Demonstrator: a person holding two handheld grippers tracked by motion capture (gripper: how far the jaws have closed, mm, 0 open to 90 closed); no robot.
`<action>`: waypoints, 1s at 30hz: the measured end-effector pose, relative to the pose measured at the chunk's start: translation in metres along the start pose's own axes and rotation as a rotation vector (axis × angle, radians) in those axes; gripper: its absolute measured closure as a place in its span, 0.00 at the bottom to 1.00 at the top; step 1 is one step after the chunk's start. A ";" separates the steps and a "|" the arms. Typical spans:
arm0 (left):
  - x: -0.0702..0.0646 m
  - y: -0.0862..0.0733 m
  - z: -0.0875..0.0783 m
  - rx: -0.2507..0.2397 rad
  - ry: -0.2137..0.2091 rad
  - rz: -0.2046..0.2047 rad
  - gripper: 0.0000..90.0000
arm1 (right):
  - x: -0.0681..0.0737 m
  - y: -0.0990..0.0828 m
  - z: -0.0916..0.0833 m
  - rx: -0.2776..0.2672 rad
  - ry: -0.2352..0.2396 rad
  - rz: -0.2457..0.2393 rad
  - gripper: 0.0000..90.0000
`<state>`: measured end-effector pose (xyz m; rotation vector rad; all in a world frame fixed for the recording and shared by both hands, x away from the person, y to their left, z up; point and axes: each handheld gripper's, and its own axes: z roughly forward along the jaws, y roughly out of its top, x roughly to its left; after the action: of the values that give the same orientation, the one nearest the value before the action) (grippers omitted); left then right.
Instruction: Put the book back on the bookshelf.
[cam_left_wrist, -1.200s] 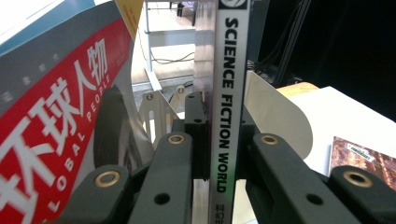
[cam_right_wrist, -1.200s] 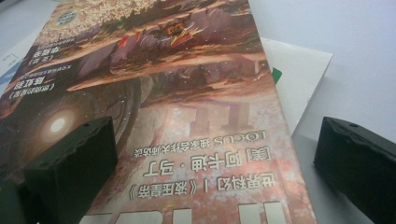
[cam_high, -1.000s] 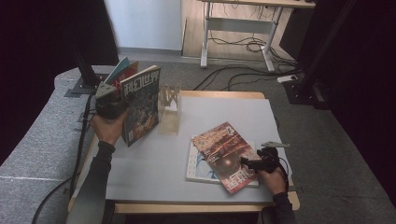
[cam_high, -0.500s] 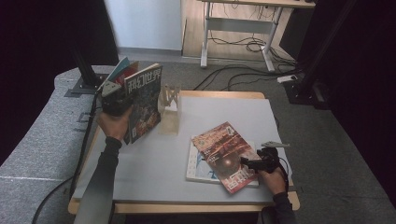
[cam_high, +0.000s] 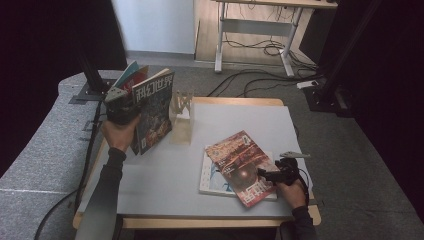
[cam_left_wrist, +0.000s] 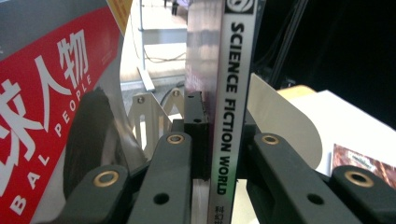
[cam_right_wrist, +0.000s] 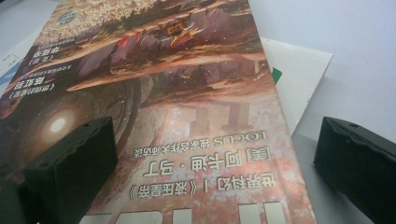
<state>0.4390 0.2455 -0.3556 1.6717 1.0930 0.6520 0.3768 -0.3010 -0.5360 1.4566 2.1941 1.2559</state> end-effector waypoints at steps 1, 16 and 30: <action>0.000 0.001 -0.001 0.013 -0.007 0.003 0.91 | 0.000 0.000 0.000 0.000 0.000 0.000 0.00; -0.007 0.011 -0.007 0.145 0.038 0.088 0.89 | 0.000 0.000 0.000 0.001 0.000 0.000 0.00; -0.008 0.020 -0.015 0.149 0.046 0.101 0.88 | 0.000 0.000 0.000 0.001 0.000 -0.001 0.00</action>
<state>0.4307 0.2429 -0.3309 1.8575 1.1182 0.6906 0.3767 -0.3011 -0.5360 1.4562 2.1953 1.2549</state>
